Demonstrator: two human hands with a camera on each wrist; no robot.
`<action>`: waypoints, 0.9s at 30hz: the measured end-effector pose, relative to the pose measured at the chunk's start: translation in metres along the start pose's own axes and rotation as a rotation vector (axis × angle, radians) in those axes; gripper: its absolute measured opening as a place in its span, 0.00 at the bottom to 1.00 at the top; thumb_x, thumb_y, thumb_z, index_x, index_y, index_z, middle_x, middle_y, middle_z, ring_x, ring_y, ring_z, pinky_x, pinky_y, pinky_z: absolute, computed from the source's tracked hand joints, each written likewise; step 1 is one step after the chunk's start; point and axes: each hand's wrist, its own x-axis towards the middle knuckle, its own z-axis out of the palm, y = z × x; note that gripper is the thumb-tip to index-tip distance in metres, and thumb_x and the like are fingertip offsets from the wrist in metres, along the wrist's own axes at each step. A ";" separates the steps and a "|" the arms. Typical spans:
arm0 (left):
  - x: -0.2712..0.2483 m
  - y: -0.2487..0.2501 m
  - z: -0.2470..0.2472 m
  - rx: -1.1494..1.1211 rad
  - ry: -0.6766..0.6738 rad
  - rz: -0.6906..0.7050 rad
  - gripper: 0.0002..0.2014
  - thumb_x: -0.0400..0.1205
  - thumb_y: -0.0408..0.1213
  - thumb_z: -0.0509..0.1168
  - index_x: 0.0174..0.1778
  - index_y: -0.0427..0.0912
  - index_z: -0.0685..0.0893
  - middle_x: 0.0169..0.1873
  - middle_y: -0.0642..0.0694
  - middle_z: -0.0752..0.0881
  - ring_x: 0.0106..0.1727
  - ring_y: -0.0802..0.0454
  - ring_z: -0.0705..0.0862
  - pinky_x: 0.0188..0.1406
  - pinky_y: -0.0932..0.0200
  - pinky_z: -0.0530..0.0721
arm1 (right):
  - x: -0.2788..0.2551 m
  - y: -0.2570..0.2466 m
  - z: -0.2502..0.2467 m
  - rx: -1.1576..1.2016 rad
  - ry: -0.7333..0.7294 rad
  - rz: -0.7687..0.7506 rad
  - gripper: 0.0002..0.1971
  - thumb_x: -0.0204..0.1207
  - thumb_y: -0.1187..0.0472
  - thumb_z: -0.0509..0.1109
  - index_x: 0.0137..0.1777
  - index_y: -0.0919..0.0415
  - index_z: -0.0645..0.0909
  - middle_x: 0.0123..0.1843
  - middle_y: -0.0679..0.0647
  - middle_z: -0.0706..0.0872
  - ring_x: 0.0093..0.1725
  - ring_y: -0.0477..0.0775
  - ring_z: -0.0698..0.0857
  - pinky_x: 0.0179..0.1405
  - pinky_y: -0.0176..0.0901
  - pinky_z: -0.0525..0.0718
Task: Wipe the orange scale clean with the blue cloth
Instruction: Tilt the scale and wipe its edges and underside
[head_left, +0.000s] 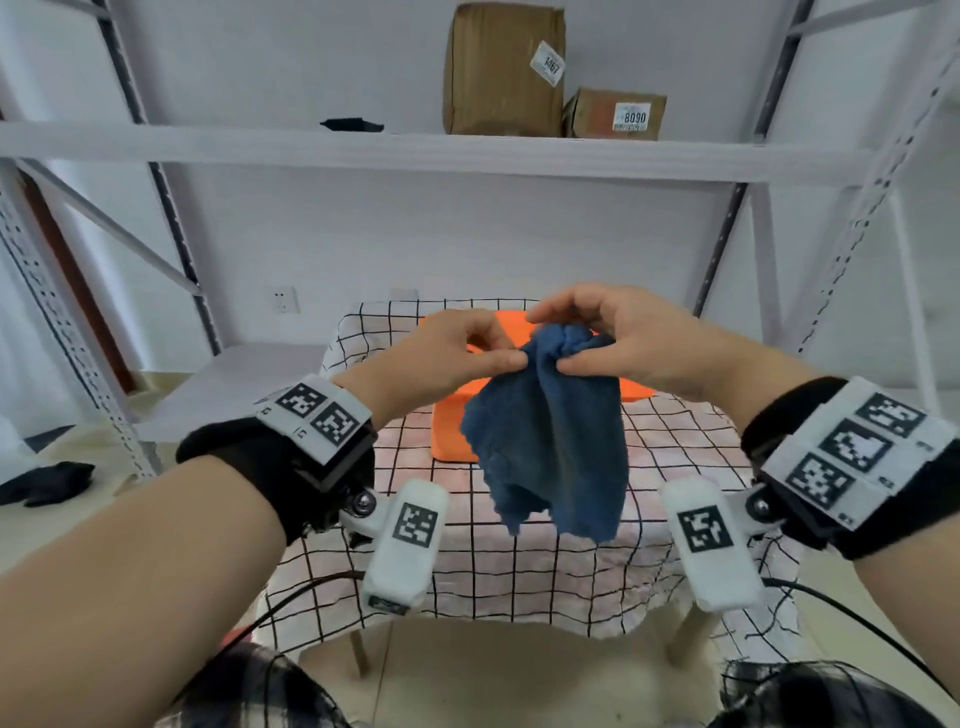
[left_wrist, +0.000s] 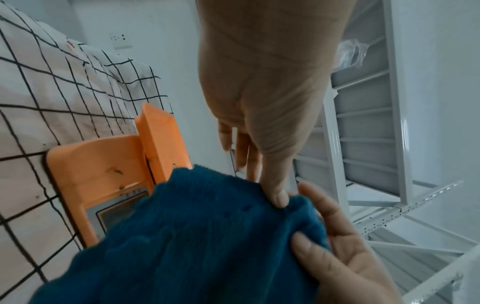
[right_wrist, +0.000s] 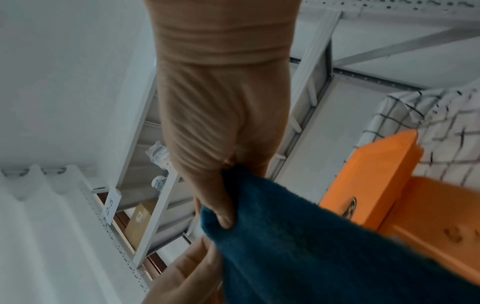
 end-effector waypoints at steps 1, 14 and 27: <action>0.000 0.000 -0.001 -0.031 -0.002 -0.014 0.06 0.80 0.35 0.69 0.41 0.36 0.81 0.41 0.46 0.87 0.43 0.57 0.83 0.53 0.59 0.81 | -0.001 0.002 -0.004 -0.080 0.008 0.009 0.21 0.72 0.73 0.72 0.59 0.48 0.79 0.56 0.47 0.85 0.55 0.38 0.83 0.58 0.27 0.79; 0.032 -0.011 0.032 0.158 0.001 -0.033 0.08 0.77 0.36 0.72 0.34 0.42 0.81 0.31 0.50 0.81 0.33 0.58 0.77 0.34 0.68 0.75 | 0.018 0.032 0.000 -0.418 0.095 0.040 0.08 0.69 0.69 0.73 0.46 0.59 0.80 0.44 0.53 0.84 0.45 0.52 0.82 0.46 0.42 0.79; 0.039 -0.005 -0.001 0.267 0.299 0.051 0.04 0.86 0.36 0.57 0.46 0.41 0.73 0.33 0.52 0.75 0.36 0.56 0.72 0.32 0.71 0.69 | 0.001 0.027 -0.008 -0.168 -0.047 0.295 0.21 0.69 0.42 0.74 0.60 0.46 0.78 0.41 0.51 0.84 0.35 0.52 0.83 0.33 0.43 0.81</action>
